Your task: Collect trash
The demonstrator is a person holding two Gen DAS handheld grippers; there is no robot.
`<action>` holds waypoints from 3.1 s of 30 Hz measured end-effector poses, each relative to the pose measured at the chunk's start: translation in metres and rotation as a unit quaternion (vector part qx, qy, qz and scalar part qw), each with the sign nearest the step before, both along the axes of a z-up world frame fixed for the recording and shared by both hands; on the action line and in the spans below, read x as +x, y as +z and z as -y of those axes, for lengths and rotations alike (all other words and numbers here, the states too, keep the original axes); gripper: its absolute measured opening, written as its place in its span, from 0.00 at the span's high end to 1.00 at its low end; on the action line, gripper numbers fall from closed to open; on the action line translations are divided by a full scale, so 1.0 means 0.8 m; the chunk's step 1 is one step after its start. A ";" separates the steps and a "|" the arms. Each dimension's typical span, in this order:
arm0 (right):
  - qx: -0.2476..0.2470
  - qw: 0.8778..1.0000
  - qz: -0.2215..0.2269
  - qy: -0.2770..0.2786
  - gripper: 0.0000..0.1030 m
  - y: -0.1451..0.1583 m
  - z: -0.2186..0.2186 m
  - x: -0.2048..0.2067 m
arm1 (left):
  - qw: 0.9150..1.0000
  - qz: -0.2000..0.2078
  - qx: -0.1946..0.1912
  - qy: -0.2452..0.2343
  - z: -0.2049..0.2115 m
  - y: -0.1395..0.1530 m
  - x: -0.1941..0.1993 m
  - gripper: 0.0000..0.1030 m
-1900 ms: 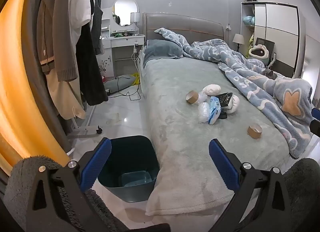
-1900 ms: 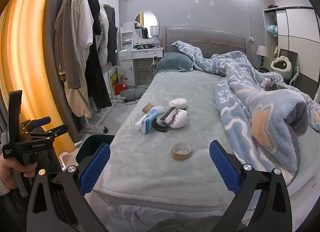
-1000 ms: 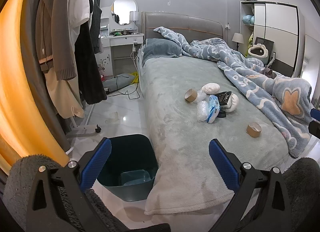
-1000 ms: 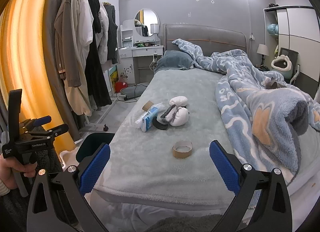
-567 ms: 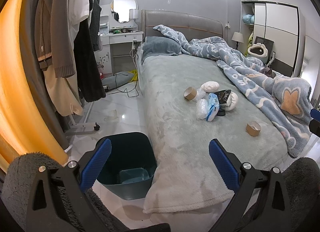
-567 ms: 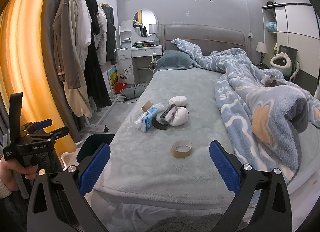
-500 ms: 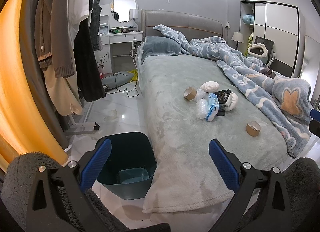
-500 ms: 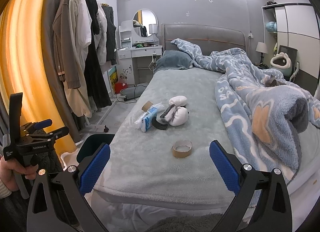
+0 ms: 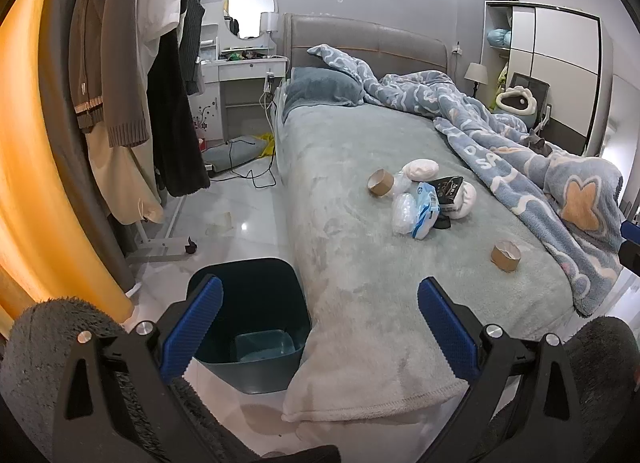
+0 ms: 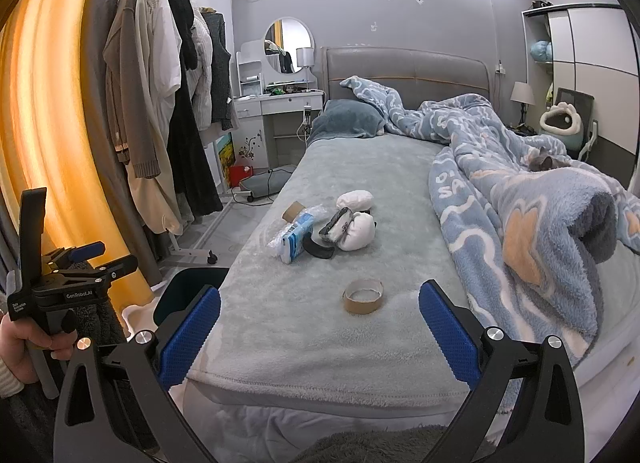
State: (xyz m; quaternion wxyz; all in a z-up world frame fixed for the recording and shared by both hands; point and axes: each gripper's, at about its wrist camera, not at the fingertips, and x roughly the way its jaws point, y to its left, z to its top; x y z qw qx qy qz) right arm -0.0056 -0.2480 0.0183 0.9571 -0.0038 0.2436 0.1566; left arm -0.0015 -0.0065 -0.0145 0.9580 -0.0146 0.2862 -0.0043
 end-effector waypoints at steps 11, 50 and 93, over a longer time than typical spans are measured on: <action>0.000 1.000 -0.002 0.000 0.03 -0.001 0.001 0.001 | 1.000 -0.001 -0.001 0.000 0.000 0.000 0.001 0.03; -0.027 0.999 -0.043 0.000 0.03 -0.011 -0.008 0.021 | 1.000 0.003 0.013 -0.006 0.009 0.003 -0.001 0.03; -0.061 0.986 -0.151 0.041 0.49 -0.140 0.005 0.191 | 0.963 -0.015 -0.009 -0.267 0.114 -0.013 0.169 0.47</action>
